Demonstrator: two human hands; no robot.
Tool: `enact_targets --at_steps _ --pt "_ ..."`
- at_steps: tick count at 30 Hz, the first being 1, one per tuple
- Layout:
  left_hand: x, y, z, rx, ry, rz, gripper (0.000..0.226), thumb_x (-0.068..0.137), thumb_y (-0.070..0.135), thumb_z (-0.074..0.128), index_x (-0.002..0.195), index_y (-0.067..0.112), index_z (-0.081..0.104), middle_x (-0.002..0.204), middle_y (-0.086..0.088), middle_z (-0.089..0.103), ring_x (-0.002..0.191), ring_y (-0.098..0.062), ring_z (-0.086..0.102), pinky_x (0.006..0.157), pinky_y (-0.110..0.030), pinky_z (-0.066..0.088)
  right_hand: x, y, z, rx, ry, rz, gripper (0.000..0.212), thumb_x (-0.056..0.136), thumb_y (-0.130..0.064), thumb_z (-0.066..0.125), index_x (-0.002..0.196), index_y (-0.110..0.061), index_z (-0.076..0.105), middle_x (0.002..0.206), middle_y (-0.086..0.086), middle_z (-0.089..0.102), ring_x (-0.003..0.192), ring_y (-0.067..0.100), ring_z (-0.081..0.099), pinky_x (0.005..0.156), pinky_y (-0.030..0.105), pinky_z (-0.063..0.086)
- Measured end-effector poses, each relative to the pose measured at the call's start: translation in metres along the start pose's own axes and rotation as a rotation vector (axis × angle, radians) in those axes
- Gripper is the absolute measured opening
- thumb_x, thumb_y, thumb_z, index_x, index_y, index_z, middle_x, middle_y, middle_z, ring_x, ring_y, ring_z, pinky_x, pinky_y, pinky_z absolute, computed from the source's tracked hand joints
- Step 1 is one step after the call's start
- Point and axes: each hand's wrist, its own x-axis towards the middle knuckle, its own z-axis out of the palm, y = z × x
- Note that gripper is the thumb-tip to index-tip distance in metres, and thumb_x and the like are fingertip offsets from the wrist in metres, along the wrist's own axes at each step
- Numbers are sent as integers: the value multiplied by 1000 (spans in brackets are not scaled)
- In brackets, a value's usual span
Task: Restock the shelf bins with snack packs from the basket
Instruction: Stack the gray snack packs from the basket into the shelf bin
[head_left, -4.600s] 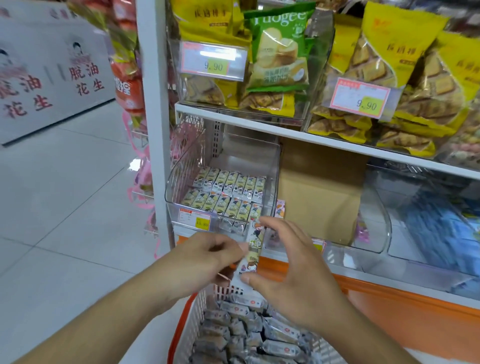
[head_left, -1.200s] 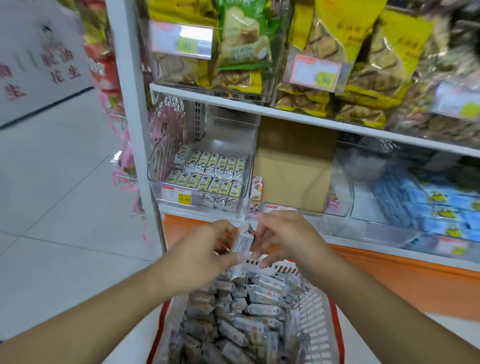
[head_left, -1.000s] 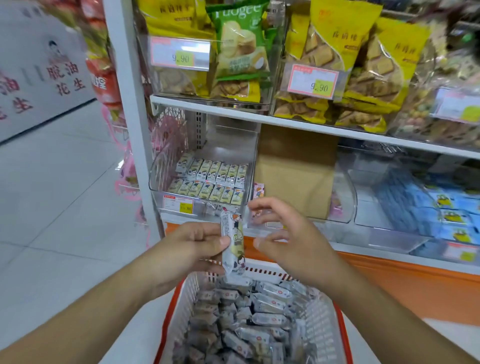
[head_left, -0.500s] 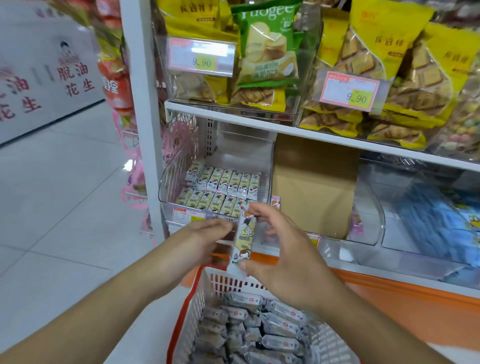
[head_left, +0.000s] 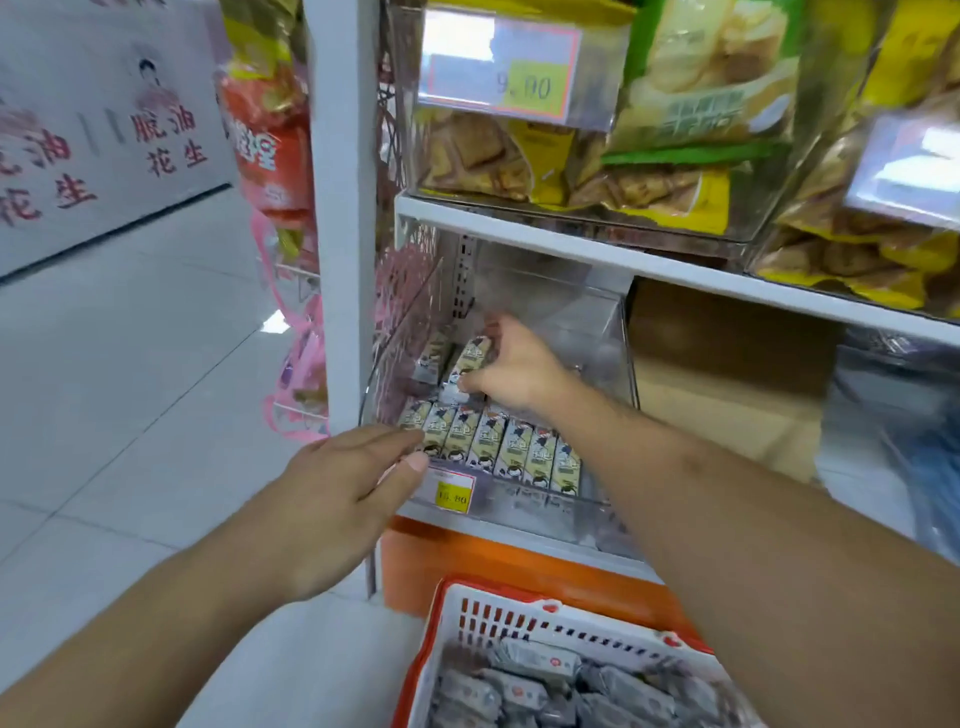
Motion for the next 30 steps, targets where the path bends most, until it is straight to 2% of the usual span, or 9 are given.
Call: enact_targets --at_steps 4,7,12,16,19,22,26,28,30 --pt "2 6 1 -10 5 -14 69 95 68 21 153 39 45 152 25 42 141 4 32 122 -22 20 28 0 14 -58 -48 -46 64 82 0 82 135 -14 48 112 2 61 86 12 63 51 11 49" --pt "3 9 2 13 7 -14 65 98 65 23 154 38 43 155 24 40 143 4 29 124 -24 18 31 -1 18 -66 -49 -82 66 89 1 74 146 -10 42 118 9 59 79 8 56 49 8 44" --pt "4 10 4 34 20 5 61 101 62 26 152 36 46 154 22 43 142 3 30 119 -17 17 21 2 16 -73 -61 -107 80 96 -14 73 162 -16 27 153 7 50 122 20 54 90 16 38" --pt "2 15 3 18 51 28 54 104 56 31 153 36 46 154 24 41 137 9 30 107 -1 11 -1 -1 5 -56 -31 -116 80 97 -19 73 163 -21 27 159 3 46 118 14 57 93 23 46" --pt "-6 27 0 17 110 61 50 105 52 35 149 35 52 151 22 44 136 7 33 105 -1 11 -33 -2 -6 -99 20 -159 79 99 -26 70 164 -23 27 166 -2 37 142 15 45 105 21 34" --pt "-20 41 0 6 188 103 44 106 48 39 139 31 62 138 19 55 129 -1 44 107 -11 26 -79 5 -20 -31 64 -222 57 98 -25 70 149 -27 46 147 -5 54 127 8 53 104 26 43" --pt "-40 62 18 -53 205 93 25 106 43 44 111 34 67 106 16 62 101 -6 56 88 -28 45 -155 25 -30 113 84 -322 36 89 3 62 118 -19 64 108 -4 64 96 11 62 77 20 47" --pt "-49 70 42 -68 164 56 20 105 42 46 93 33 60 92 10 60 89 -11 57 78 -33 44 -197 37 -30 105 58 -259 34 90 7 59 113 -16 67 101 -4 68 88 10 65 74 21 52" --pt "-59 70 76 -81 50 -8 18 106 42 47 94 31 56 96 8 57 90 -15 57 78 -35 45 -234 61 -26 30 -4 -154 30 94 1 60 114 -19 68 99 -1 71 86 13 68 73 21 54"
